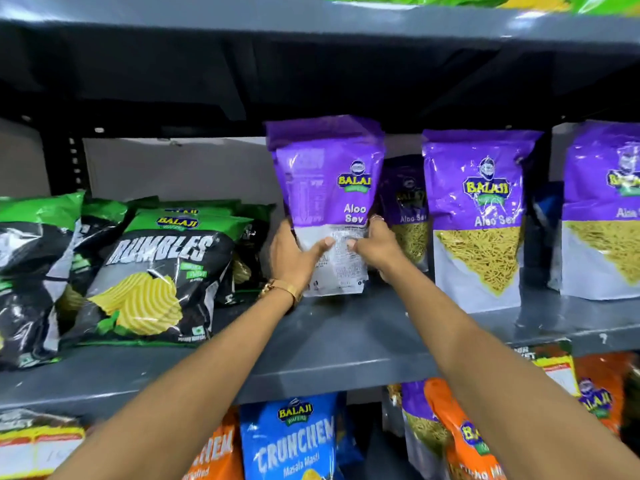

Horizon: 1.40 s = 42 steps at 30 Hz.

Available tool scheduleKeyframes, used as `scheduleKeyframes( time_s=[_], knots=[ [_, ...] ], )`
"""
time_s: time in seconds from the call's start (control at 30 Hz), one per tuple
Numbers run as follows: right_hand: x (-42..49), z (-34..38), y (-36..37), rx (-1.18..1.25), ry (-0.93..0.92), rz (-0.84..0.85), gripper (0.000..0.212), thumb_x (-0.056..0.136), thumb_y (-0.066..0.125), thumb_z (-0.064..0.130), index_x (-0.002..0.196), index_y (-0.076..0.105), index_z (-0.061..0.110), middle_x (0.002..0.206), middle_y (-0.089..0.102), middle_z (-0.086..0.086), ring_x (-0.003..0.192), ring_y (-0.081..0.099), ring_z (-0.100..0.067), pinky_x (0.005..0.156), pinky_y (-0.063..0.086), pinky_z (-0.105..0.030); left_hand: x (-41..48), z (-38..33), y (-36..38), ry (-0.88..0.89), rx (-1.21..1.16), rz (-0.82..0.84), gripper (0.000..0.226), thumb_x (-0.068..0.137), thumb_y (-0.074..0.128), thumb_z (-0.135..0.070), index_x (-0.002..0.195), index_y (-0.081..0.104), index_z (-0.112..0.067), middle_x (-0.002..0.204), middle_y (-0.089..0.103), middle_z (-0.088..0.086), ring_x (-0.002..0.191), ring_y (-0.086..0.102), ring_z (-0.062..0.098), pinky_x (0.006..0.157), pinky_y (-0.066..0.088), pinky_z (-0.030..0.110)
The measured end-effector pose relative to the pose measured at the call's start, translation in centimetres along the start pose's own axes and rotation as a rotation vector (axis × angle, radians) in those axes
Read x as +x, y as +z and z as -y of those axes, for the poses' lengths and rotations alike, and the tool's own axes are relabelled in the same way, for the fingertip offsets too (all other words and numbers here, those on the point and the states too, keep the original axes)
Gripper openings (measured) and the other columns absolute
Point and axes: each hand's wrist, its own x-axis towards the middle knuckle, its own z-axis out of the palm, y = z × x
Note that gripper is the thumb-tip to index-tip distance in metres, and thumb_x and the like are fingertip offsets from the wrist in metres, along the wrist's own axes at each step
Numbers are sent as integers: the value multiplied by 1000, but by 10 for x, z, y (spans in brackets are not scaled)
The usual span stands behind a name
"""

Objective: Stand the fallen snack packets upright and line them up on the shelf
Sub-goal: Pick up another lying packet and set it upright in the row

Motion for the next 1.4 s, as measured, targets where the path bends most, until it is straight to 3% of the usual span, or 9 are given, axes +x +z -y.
scheduleKeyframes(
  time_s=[0.2, 0.37, 0.53, 0.7, 0.83, 0.97, 1.07, 1.2, 1.4],
  knots=[
    [30, -29, 20, -6, 11, -14, 23, 86, 53, 0, 104, 50, 14, 119, 65, -19, 111, 61, -34, 97, 50, -49, 20, 21, 22, -4, 160, 66, 85, 57, 80, -56, 121, 49, -10, 124, 62, 13, 119, 55, 32, 95, 47, 45],
    [78, -100, 45, 50, -10, 26, 51, 79, 57, 46, 124, 52, 25, 127, 65, -10, 119, 59, -32, 103, 46, -51, 24, 44, 17, -6, 193, 58, 91, 48, 81, -61, 123, 50, -21, 124, 62, 6, 113, 59, 28, 93, 51, 43],
    [28, -57, 25, 278, 116, 67, 31, 96, 50, 37, 118, 59, 17, 111, 61, -2, 96, 56, -15, 92, 40, -19, 21, 64, 9, -24, 116, 191, 105, 37, 92, -48, 127, 45, -21, 118, 66, 3, 104, 65, 22, 92, 55, 38],
    [27, -55, 29, 457, 206, 70, 81, 85, 31, 75, 143, 45, 20, 148, 48, -5, 137, 44, -26, 116, 30, -47, 22, 70, 3, -109, -43, 246, 70, 53, 92, -7, 108, 51, -19, 98, 67, 1, 90, 65, 17, 74, 55, 11],
    [67, -97, 35, 473, 297, -65, 122, 43, 26, 105, 136, 53, 30, 144, 55, -6, 131, 51, -31, 110, 39, -54, 22, 72, -1, -93, -19, 310, 70, 61, 87, -9, 122, 54, -11, 115, 69, 9, 99, 67, 21, 93, 54, 31],
    [29, -65, 28, 353, 254, -182, 84, 80, 28, 81, 105, 69, 12, 92, 65, -8, 100, 57, -29, 86, 45, -38, 20, 71, 1, -31, 165, 244, 59, 66, 84, -18, 118, 60, -9, 111, 69, 9, 96, 65, 27, 93, 52, 37],
    [28, -68, 22, 308, 158, -335, 68, 92, 34, 63, 88, 71, 7, 87, 70, -17, 96, 60, -30, 88, 45, -37, 20, 72, 4, -117, 173, 171, 41, 68, 82, -11, 102, 59, -13, 76, 65, 4, 77, 65, 27, 79, 58, 45],
    [27, -70, 27, 285, 66, -297, 52, 95, 44, 51, 55, 50, 18, 50, 51, -7, 58, 51, -24, 59, 36, -29, 16, 66, 13, -167, 42, 113, 26, 79, 75, -16, 89, 51, -14, 73, 64, 12, 65, 64, 29, 53, 60, 35],
    [25, -70, 19, 55, -137, -419, 54, 86, 57, 51, 49, 44, 14, 52, 48, -6, 63, 47, -26, 67, 43, -38, 15, 61, 15, -278, -191, 395, 76, 53, 50, -91, 95, 60, -29, 106, 71, 1, 112, 63, 23, 103, 46, 48]
  ],
)
